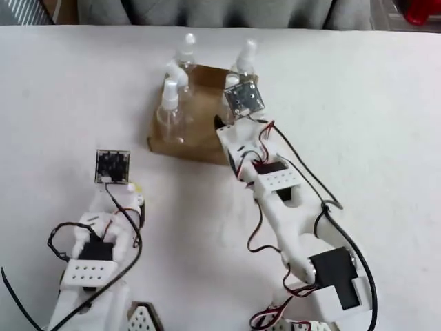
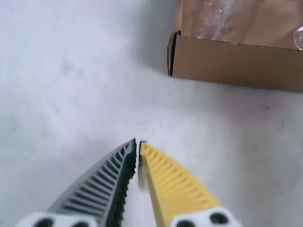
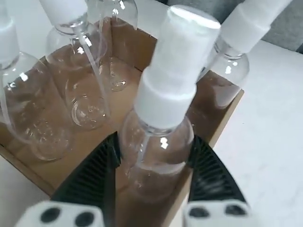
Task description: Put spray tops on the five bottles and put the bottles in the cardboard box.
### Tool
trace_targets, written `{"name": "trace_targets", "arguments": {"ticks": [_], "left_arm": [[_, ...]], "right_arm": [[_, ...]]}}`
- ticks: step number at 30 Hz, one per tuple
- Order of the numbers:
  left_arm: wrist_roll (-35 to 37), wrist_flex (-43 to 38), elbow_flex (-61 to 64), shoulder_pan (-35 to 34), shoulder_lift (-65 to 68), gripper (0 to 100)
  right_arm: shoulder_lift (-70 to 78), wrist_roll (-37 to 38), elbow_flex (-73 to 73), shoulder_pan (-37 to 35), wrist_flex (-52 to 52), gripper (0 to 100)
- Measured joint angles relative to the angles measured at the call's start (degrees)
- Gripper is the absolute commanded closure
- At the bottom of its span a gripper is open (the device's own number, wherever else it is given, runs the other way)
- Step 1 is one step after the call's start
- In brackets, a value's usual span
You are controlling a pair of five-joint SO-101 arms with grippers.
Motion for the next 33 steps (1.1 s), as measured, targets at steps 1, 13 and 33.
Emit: {"name": "trace_targets", "arguments": {"ticks": [1,13,33], "left_arm": [[0.00,0.00,0.00,0.00,0.00,98],[0.00,0.00,0.00,0.00,0.00,98],[0.00,0.00,0.00,0.00,0.00,98]], "right_arm": [[0.00,-0.53,0.00,0.00,0.00,98.2],[-0.09,-5.54,0.00,0.35,0.18,98.2],[-0.18,-5.36,1.41,-0.18,0.18,97.6]]}}
